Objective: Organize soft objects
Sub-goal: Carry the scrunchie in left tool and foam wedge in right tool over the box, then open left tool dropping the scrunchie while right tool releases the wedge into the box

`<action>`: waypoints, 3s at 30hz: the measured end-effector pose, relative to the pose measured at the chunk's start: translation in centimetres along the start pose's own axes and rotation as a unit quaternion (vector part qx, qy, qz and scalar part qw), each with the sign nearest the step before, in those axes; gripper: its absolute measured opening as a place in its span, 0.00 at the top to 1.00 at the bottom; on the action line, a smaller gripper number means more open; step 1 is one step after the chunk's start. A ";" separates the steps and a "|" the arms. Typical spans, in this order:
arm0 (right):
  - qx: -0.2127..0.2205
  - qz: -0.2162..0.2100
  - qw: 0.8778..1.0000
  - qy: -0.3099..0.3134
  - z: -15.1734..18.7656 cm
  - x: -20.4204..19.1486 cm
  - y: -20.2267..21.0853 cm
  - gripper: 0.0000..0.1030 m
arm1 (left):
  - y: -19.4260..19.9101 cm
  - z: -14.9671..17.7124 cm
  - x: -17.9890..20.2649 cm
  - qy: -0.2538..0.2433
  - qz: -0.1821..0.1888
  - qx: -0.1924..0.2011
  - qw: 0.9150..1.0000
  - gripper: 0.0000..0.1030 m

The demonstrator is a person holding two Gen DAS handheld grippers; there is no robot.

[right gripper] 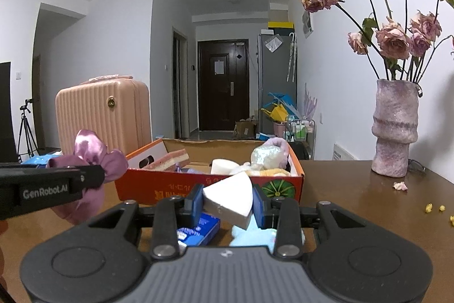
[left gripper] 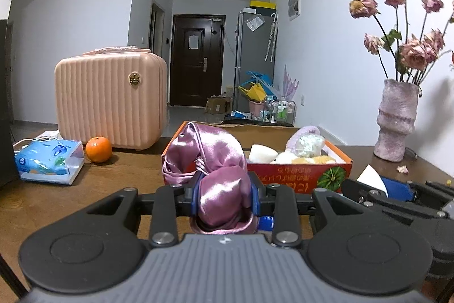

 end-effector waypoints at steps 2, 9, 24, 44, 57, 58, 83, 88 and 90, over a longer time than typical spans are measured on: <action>0.004 -0.001 1.000 0.000 -0.2 -0.1 -0.5 0.66 | -0.7 -0.3 -0.2 0.004 -0.002 0.001 1.000 0.68; 0.016 -0.003 1.000 -0.004 -1.1 -0.3 -2.9 0.66 | -2.8 -1.0 -0.9 0.014 -0.008 0.000 1.000 0.68; 0.024 0.000 1.000 -0.005 -2.9 0.3 -8.4 0.66 | -7.9 -3.1 -0.4 0.013 -0.004 0.013 1.000 0.68; 0.033 -0.004 0.999 0.007 -5.2 0.5 -14.6 0.66 | -14.2 -5.0 -0.2 0.011 -0.005 0.022 1.000 0.68; 0.007 -0.005 1.000 -0.002 -6.0 0.6 -18.7 0.66 | -18.1 -6.0 -0.2 0.014 -0.001 0.020 1.000 0.68; 0.005 -0.006 1.000 -0.002 -6.1 0.6 -19.0 0.66 | -18.5 -6.0 -0.1 0.015 -0.001 0.018 1.000 0.68; -0.045 0.028 0.999 0.010 -5.7 0.9 -23.2 0.45 | -21.9 -5.9 -1.1 0.032 -0.027 -0.002 0.999 0.42; -0.035 0.037 0.999 -0.004 -5.9 1.4 -22.8 0.08 | -21.2 -6.0 -1.7 0.043 -0.064 0.011 0.997 0.06; -0.028 0.038 0.999 -0.007 -6.0 1.5 -22.6 0.02 | -20.9 -6.0 -1.9 0.050 -0.074 0.014 0.996 0.00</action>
Point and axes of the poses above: each gripper's, at about its wrist camera, not at the fingertips, and y roughly against the way its jaws point, x to its right, z to its underside, the point moved 1 cm from there along -y, roughly the way its jaws point, and after that the axes turned 14 degrees about -y, right-handed, at the moved point
